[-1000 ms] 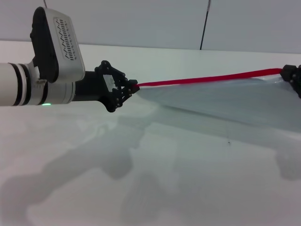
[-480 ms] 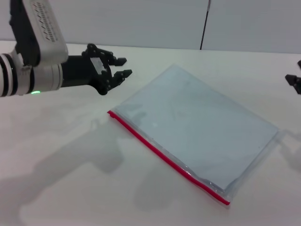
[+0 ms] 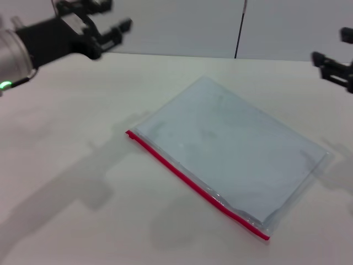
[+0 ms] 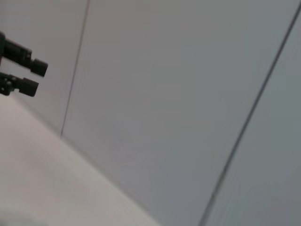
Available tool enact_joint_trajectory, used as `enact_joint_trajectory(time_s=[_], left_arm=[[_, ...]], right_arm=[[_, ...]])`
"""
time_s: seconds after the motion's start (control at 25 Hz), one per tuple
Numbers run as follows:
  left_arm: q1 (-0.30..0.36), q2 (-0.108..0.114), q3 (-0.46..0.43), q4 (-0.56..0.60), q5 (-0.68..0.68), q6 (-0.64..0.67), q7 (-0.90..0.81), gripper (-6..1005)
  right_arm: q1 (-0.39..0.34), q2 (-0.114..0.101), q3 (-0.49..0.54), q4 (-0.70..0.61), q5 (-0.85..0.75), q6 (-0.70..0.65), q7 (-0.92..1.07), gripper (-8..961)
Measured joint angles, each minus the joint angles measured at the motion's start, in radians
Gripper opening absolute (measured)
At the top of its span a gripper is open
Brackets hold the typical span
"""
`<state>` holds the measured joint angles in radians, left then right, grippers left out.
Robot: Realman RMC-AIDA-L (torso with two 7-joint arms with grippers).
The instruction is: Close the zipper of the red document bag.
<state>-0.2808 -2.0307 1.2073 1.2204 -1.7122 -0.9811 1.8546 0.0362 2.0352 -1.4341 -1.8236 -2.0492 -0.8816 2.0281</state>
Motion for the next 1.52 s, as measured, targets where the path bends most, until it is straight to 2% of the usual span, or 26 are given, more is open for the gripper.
enact_joint_trajectory(time_s=[0.12,0.28,0.32,0.36,0.48,0.72,0.96,1.12,1.28,1.52], left_arm=[[0.056,-0.004,-0.003,0.019,-0.145,0.018,0.051,537],[0.132,-0.015,0.034,0.012,-0.434,0.118,0.152,526],[0.144,-0.014,0.052,-0.004,-0.514,0.141,0.197,526],[0.15,-0.014,0.069,-0.021,-0.579,0.153,0.245,526],[0.162,-0.012,0.139,-0.076,-0.747,0.18,0.407,525],[0.157,-0.012,0.26,-0.106,-0.901,0.305,0.564,523],[0.128,-0.011,0.303,-0.138,-0.961,0.319,0.627,522],[0.112,-0.009,0.312,-0.157,-0.967,0.324,0.634,521],[0.092,-0.007,0.312,-0.188,-0.968,0.326,0.633,520],[0.062,-0.005,0.312,-0.234,-0.966,0.319,0.635,521]], right_arm=[[-0.023,0.0,-0.092,0.08,0.123,0.195,-0.095,635],[-0.027,0.0,-0.224,0.203,0.246,0.507,-0.185,628],[-0.011,-0.002,-0.281,0.273,0.289,0.659,-0.223,626],[-0.011,-0.002,-0.281,0.273,0.289,0.659,-0.223,625],[0.029,-0.003,-0.325,0.373,0.341,0.818,-0.228,622],[0.148,-0.007,-0.428,0.568,0.39,1.124,-0.098,620],[0.254,-0.009,-0.593,0.819,0.302,1.503,0.27,618],[0.296,-0.01,-0.615,0.923,0.29,1.557,0.436,617],[0.344,-0.009,-0.623,0.986,0.294,1.561,0.417,616],[0.372,-0.002,-0.627,1.031,0.306,1.587,0.428,616]])
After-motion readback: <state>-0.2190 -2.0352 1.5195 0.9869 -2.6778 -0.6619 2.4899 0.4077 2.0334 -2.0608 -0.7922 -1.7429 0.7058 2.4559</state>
